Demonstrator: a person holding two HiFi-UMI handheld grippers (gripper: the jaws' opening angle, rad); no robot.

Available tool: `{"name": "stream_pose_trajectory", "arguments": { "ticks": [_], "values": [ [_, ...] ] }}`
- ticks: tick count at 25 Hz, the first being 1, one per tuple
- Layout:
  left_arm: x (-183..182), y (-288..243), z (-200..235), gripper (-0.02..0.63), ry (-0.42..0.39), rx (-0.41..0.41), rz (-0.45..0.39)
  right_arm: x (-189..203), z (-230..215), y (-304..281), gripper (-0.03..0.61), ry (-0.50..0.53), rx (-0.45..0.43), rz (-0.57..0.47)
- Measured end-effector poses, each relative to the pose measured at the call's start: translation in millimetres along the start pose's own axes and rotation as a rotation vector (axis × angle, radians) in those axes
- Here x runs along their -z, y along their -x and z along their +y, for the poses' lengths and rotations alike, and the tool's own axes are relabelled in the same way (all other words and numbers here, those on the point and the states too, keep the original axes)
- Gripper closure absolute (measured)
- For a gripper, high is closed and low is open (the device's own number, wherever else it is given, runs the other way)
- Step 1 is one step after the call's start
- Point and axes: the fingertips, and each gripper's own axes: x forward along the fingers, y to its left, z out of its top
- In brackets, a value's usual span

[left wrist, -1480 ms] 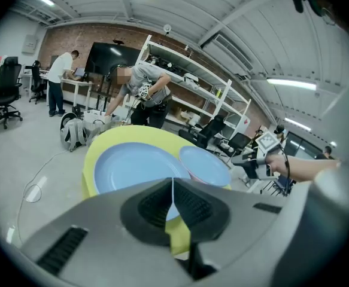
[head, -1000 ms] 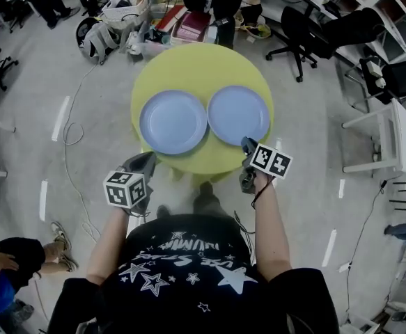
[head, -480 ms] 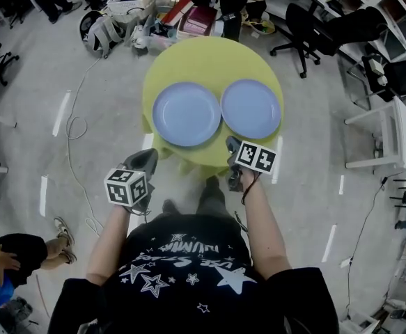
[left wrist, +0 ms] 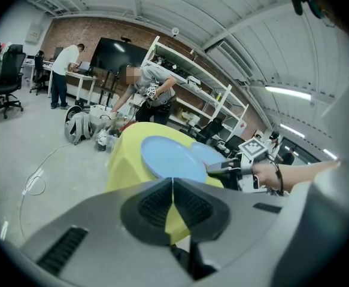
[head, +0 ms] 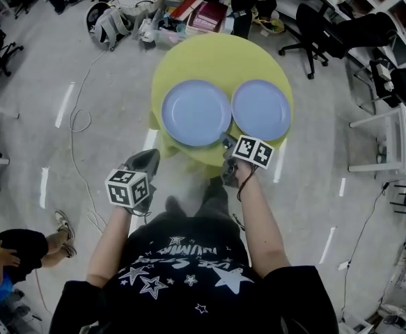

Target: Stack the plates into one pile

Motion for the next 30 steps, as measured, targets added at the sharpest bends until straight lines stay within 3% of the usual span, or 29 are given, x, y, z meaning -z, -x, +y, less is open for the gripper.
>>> {"name": "stream_pose_trajectory", "arguments": {
  "ticks": [7, 30],
  "values": [
    [8, 1, 8, 0.594, 0.008, -0.008, 0.014, 5, 1, -21, 0.485, -0.063, -0.009, 0.014],
    [13, 0, 6, 0.594, 0.006, -0.002, 0.03, 3, -7, -31, 0.505, -0.1, 0.091, 0.011]
  ]
}}
